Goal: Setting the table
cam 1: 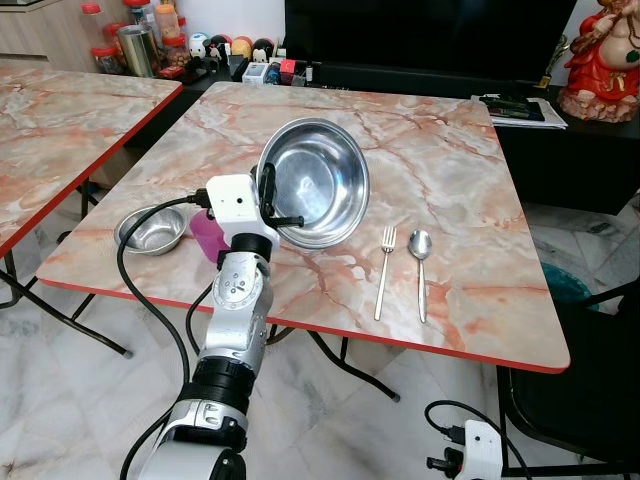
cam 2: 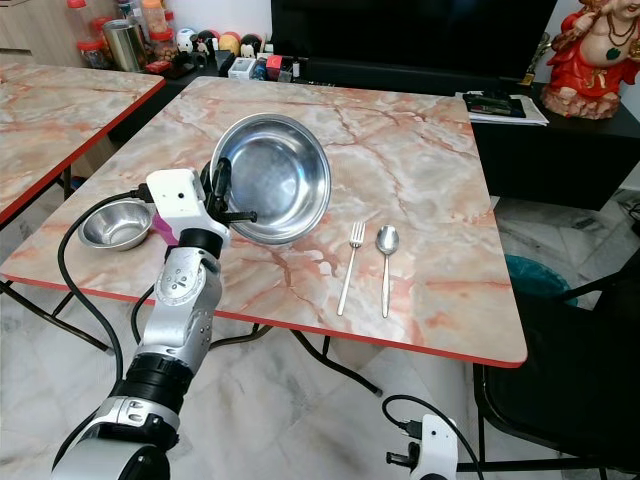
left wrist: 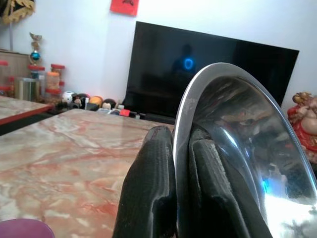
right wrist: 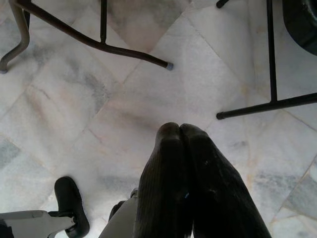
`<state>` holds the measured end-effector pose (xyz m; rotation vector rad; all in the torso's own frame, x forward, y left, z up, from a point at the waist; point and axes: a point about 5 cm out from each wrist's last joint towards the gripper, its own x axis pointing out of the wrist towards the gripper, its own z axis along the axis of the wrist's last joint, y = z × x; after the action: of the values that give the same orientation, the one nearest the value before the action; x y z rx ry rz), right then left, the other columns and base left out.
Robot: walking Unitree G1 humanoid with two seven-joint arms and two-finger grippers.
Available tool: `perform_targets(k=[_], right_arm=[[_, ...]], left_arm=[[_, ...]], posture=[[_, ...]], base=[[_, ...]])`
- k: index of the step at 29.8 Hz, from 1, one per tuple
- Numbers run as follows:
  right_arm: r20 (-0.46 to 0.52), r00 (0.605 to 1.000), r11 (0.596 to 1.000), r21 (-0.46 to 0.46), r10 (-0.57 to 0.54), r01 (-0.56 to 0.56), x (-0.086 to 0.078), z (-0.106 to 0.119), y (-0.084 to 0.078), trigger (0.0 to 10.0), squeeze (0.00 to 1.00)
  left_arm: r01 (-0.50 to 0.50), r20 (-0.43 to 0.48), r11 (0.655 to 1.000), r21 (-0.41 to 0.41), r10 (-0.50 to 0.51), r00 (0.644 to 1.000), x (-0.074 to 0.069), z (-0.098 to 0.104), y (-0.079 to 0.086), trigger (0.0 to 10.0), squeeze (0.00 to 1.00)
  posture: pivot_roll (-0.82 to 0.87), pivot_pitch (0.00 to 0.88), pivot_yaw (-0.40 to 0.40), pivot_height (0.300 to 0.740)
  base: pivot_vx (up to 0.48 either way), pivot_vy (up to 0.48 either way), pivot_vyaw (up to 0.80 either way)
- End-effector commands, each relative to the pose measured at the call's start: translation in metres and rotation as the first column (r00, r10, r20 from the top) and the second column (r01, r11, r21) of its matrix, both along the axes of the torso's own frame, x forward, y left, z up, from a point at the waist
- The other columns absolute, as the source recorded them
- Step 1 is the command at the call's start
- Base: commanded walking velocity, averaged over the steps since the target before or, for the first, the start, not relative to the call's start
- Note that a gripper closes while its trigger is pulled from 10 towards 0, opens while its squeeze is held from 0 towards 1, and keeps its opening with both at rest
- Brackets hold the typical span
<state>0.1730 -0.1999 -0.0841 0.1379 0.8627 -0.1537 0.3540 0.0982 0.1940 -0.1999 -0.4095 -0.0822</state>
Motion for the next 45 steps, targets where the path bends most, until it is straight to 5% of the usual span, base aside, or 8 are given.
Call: perform_targets(k=[1, 45], right_arm=[[-0.012, 1.0, 1.0, -0.001, -0.02, 0.02, -0.002, -0.001, -0.003, 10.0, 0.0], [0.009, 0.999, 0.999, 0.008, -0.044, 0.044, 0.002, 0.0, 0.002, 10.0, 0.0]], left_arm=[[0.014, 0.03, 1.0, -0.008, -0.014, 0.999, -0.002, 0.008, -0.003, 10.0, 0.0], [-0.023, 0.046, 1.0, 0.011, 0.023, 0.999, -0.002, 0.022, 0.009, 10.0, 0.0]], posture=[[-0.07, 0.0, -0.03, 0.74], [-0.04, 0.051, -0.018, 0.74]], base=[[0.0, 0.304, -0.74], [0.0, 0.464, -0.07]])
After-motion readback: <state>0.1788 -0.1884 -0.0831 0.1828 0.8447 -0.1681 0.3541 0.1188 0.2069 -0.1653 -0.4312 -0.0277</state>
